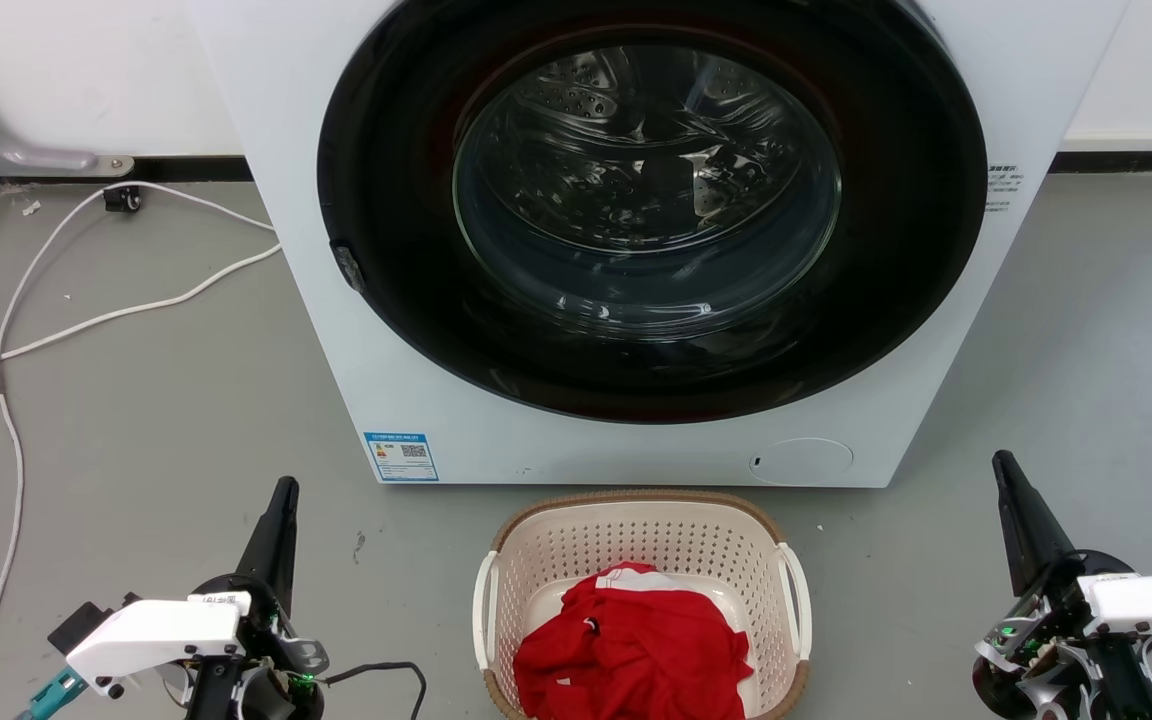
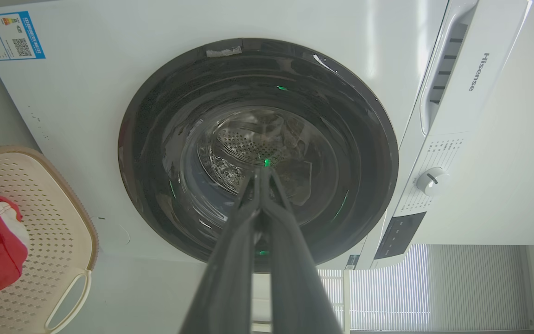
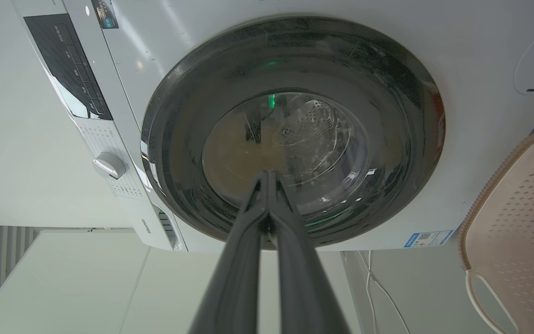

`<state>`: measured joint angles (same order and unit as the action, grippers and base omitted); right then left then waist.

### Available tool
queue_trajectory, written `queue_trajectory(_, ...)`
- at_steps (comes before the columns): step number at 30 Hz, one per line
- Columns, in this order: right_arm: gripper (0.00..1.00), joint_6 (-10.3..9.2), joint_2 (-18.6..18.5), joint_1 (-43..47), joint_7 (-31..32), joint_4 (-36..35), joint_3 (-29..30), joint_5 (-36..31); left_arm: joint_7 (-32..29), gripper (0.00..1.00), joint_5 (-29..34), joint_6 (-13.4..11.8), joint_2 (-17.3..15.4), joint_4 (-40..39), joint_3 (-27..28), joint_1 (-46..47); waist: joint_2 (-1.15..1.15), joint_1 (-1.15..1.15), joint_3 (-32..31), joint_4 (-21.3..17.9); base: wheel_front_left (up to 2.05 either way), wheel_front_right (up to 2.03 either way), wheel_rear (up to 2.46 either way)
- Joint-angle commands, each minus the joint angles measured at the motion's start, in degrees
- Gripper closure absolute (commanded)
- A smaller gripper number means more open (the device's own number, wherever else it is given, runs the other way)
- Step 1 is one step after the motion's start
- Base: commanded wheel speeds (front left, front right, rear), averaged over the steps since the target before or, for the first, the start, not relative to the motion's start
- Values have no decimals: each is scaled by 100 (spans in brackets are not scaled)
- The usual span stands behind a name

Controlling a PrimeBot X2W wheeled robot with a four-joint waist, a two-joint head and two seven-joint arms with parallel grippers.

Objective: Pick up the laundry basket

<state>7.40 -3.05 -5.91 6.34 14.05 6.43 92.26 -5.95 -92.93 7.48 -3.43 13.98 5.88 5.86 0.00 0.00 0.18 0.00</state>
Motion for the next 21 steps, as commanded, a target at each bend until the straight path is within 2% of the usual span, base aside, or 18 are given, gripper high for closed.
queue_trajectory(1, 100, 17, 13, -62, 16, 5, 7, -15, -26, 100, 37, 2, 9, 2, 17, 58, 0, 0, 0, 0, 0, 0, 0)
queue_trajectory(18, 100, 17, 15, -62, 20, 5, 10, -20, -33, 100, 46, 2, 16, 3, 31, 59, 0, 0, 0, 0, 0, 0, 0)
queue_trajectory(19, 0, 0, 3, 10, -3, 13, 1, 0, -15, 0, 16, 0, 15, 15, 12, -9, 0, 0, 0, 0, 0, 0, 0)
queue_trajectory(21, 0, 0, 9, 58, -20, 55, -13, -1, 8, 0, 15, 0, 28, 59, -14, -49, 0, 0, 0, 0, 0, 0, 0)
